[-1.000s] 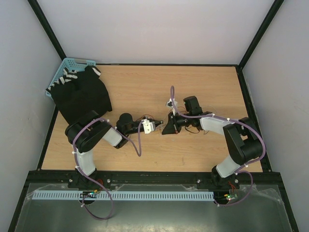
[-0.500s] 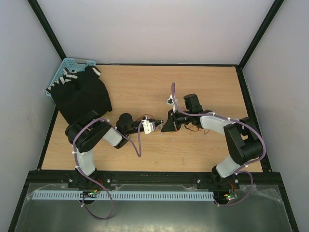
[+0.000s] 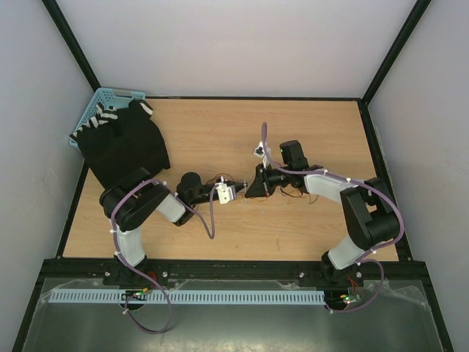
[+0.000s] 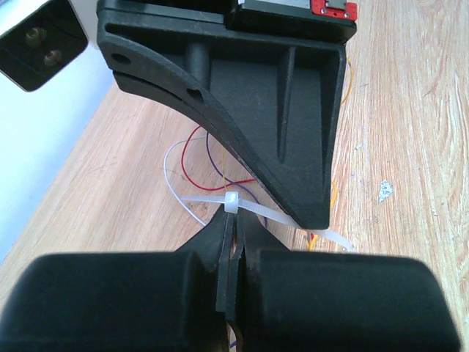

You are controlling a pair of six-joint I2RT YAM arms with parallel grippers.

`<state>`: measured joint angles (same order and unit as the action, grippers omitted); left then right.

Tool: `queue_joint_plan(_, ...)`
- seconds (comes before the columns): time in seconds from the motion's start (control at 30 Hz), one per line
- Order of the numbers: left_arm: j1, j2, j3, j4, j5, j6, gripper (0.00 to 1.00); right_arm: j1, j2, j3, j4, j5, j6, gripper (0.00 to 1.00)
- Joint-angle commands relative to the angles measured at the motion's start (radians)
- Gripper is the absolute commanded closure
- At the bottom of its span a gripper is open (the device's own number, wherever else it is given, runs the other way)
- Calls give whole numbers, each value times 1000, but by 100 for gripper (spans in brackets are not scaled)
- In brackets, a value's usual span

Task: Zip-tie the wires
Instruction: Tie the cable at the center of the board.

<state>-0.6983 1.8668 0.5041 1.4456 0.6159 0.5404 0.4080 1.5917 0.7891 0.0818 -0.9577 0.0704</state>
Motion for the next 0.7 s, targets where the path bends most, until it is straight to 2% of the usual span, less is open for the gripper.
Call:
queue_joint_plan(0.0,-9,17,-8,35,9,16,100,-6,-10,43,5,-1,6,100)
queue_joint_plan(0.67,-11,22,-5,35,8,20,100,-19,2,78,3,33,37,100)
